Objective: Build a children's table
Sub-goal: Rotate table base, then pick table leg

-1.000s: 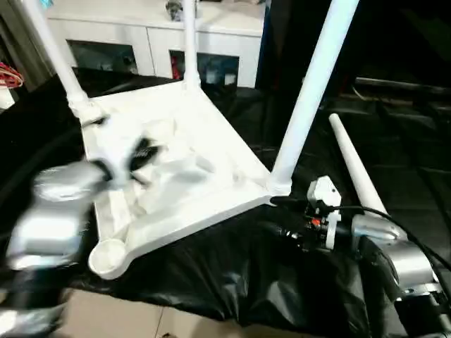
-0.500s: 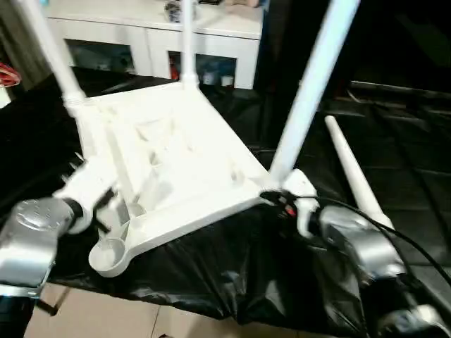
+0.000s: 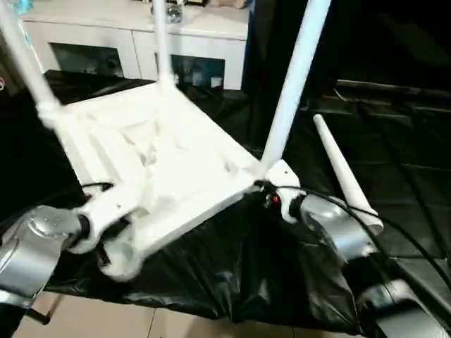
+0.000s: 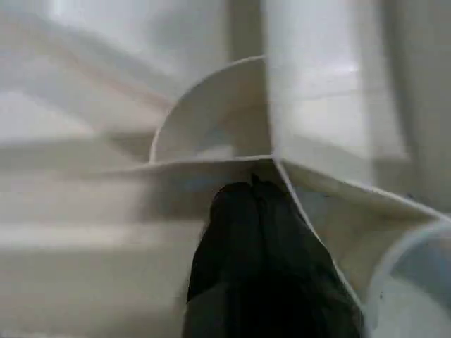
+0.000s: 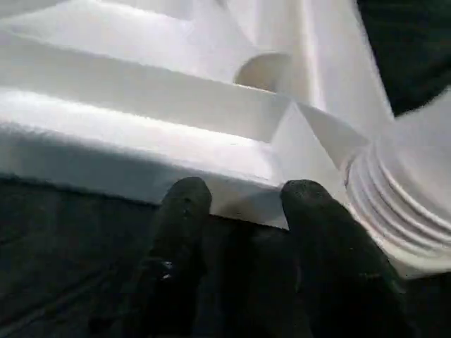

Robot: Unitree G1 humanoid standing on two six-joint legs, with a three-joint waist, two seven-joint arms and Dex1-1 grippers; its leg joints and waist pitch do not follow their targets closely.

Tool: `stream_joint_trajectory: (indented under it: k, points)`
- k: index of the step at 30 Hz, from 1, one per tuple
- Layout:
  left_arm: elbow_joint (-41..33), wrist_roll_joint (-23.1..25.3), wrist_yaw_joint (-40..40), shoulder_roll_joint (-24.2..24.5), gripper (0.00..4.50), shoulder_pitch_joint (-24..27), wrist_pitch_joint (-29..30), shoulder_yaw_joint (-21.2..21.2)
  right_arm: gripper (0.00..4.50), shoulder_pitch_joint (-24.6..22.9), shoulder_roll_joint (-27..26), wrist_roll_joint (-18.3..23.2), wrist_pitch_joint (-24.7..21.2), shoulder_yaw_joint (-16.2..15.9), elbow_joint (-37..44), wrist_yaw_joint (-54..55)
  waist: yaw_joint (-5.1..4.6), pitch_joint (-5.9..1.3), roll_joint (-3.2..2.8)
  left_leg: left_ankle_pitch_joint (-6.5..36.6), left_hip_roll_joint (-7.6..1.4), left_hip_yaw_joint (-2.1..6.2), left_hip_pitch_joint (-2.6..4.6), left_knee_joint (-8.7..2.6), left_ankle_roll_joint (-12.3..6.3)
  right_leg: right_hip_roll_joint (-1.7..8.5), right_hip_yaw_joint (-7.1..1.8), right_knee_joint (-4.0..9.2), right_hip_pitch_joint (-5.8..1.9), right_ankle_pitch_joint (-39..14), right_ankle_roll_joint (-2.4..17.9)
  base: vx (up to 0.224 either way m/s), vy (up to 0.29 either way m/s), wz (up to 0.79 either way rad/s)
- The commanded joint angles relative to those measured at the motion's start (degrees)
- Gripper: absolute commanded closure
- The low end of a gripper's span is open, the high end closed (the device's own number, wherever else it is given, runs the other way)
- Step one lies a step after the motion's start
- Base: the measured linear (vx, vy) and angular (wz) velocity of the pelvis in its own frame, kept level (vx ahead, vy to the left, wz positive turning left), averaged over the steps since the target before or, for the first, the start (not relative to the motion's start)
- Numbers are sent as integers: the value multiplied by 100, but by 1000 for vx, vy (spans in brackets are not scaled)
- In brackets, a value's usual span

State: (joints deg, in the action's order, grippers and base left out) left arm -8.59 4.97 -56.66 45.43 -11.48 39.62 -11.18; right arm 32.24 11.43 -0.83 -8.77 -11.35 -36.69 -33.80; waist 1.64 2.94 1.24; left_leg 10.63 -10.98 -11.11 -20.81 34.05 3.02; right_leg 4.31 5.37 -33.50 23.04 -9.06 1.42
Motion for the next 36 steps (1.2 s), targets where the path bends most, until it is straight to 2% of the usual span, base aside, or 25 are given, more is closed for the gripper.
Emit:
stream_joint_trajectory:
  k: [1, 3, 7, 8, 9, 10, 11, 13, 14, 15, 16, 18, 20, 21, 23, 24, 25, 26, 27, 28, 30, 33, 34, 36]
  points:
    - [-411, -358, -321, -178, 450, -79, 12, -321, 285, 107, -110, -46, 53, -47, -232, 30, -2, -336, -130, 1757, -257, 160, 121, -456, 218, 407, -350, 339, -210, -1693, 1124, 0, 0, 0]
    - [-523, -490, -383, -369, 450, -162, 52, -465, 314, 177, -153, -40, 141, -2, -361, 87, -6, -341, -138, 1665, -250, 146, 113, -447, 208, 400, -353, 317, -222, -1495, 1204, 0, 0, 0]
    - [-447, -478, -391, -763, 450, -395, -45, -771, 348, 290, -198, -41, 254, 43, -557, 164, 8, -361, -109, 1376, -236, 129, 72, -416, 126, 408, -359, 297, -264, -1297, 1255, 0, 0, 0]
    - [-328, -432, -367, -938, 450, -520, -125, -895, 348, 331, -210, -50, 311, 56, -648, 196, -2, -365, -87, 1294, -231, 133, 37, -412, 104, 419, -357, 281, -294, -1298, 1233, 0, 0, 0]
    - [-174, -388, -284, -1110, 450, -635, -212, -963, 365, 349, -218, -59, 344, 70, -693, 217, -10, -362, -81, 1331, -225, 120, 60, -393, 79, 413, -360, 306, -270, -1422, 1210, 0, 0, 0]
    - [16, -316, -162, -1282, 450, -757, -333, -1016, 372, 366, -222, -68, 368, 88, -730, 257, -12, -347, -100, 1379, -215, 117, 57, -388, 56, 405, -355, 342, -259, -1600, 1160, 0, 0, 0]
    - [142, -269, -77, -1391, 450, -836, -413, -1048, 379, 377, -225, -75, 383, 101, -751, 283, -7, -353, -92, 1415, -218, 112, 78, -381, 67, 404, -354, 348, -248, -1665, 1135, 0, 0, 0]
    - [274, -223, 24, -1481, 450, -912, -499, -1065, 395, 395, -227, -85, 402, 121, -788, 316, -14, -347, -76, 1416, -218, 130, 40, -394, 63, 401, -343, 350, -277, -1783, 1067, 0, 0, 0]
    - [531, -143, 223, -1643, 450, -1052, -647, -1063, 408, 419, -214, -81, 419, 154, -823, 340, -15, -353, -119, 1471, -222, 146, 51, -393, 88, 412, -339, 348, -276, -1873, 1032, 0, 0, 0]
    - [793, -110, 433, -1830, 450, -1213, -761, -1033, 408, 438, -187, -73, 437, 201, -850, 374, -43, -341, -101, 1592, -210, 125, 85, -377, 73, 374, -330, 398, -226, -1992, 992, 0, 0, 0]
    - [1167, -97, 728, -2110, 450, -1433, -916, -962, 420, 460, -136, -55, 453, 272, -875, 415, -24, -355, -126, 1643, -205, 123, 123, -359, 86, 381, -330, 400, -221, -1991, 1013, 0, 0, 0]
    - [1375, -62, 895, -2231, 450, -1544, -1010, -941, 428, 459, -90, -39, 451, 330, -850, 466, -5, -352, -104, 1583, -217, 133, 74, -375, 48, 391, -322, 393, -251, -1955, 1010, 0, 0, 0]
    - [1610, 25, 1073, -2326, 450, -1660, -1172, -962, 440, 469, -18, 0, 379, 454, -793, 625, 2, -357, -105, 1549, -214, 134, 72, -371, 35, 384, -319, 392, -248, -1907, 998, 0, 0, 0]
    - [1685, 30, 1109, -2373, 450, -1689, -1310, -955, 440, 491, 80, 55, 175, 621, -687, 835, 13, -365, -97, 1499, -215, 136, 66, -369, 20, 393, -320, 385, -259, -1850, 1009, 0, 0, 0]
    - [1665, -5, 1116, -2401, 450, -1679, -1375, -916, 440, 505, 146, 75, 24, 701, -614, 924, 26, -374, -97, 1393, -223, 138, 70, -369, 7, 391, -320, 364, -270, -1742, 1025, 0, 0, 0]
    - [1605, -87, 1099, -2431, 450, -1653, -1484, -850, 440, 517, 234, 132, -97, 810, -512, 934, 38, -375, -168, 1336, -218, 136, 67, -363, 8, 387, -320, 344, -272, -1616, 1054, 0, 0, 0]
    - [1410, -262, 992, -2450, 450, -1568, -1667, -737, 440, 513, 376, 393, -327, 1082, -269, 773, 23, -385, -122, 1302, -214, 123, 53, -356, -14, 376, -318, 339, -292, -1457, 1077, 0, 0, 0]
    - [1410, -262, 992, -2450, 450, -1568, -1667, -737, 440, 513, 376, 393, -327, 1082, -269, 773, 28, -392, -110, 1276, -212, 125, 42, -352, -42, 380, -319, 327, -308, -1402, 1093, 0, 0, 0]
    - [1301, -304, 1069, -2477, 450, -1523, -1799, -651, 440, 508, 491, 554, -492, 1273, -99, 704, 40, -394, -94, 1215, -212, 113, 50, -341, -95, 381, -319, 325, -291, -1366, 1109, 0, 0, 0]
    - [1301, -304, 1069, -2477, 450, -1523, -1799, -651, 440, 508, 491, 554, -492, 1273, -99, 704, 53, -398, -102, 1139, -218, 118, 36, -339, -131, 390, -316, 309, -307, -1333, 1119, 0, 0, 0]
    - [1169, -386, 1185, -2527, 450, -1489, -1814, -538, 406, 538, 691, 503, -696, 1390, -39, 865, 50, -398, -90, 1063, -219, 108, 38, -334, -163, 383, -310, 304, -292, -1303, 1159, 0, 0, 0]
    - [906, -512, 1222, -2553, 409, -1409, -1720, -439, 382, 624, 963, 420, -981, 1531, -76, 1152, 49, -381, -105, 1078, -217, 103, 51, -333, -116, 370, -304, 322, -287, -1416, 1177, 0, 0, 0]
    - [753, -594, 1175, -2559, 409, -1362, -1621, -414, 382, 687, 1069, 402, -1180, 1601, -102, 1290, 48, -381, -120, 1104, -210, 100, 53, -328, -102, 368, -305, 325, -286, -1452, 1163, 0, 0, 0]
    - [557, -693, 1076, -2545, 389, -1299, -1541, -412, 358, 755, 1205, 338, -1598, 1658, -72, 1435, 40, -368, -92, 1220, -185, 91, 49, -321, -90, 359, -294, 359, -286, -1737, 1060, 0, 0, 0]
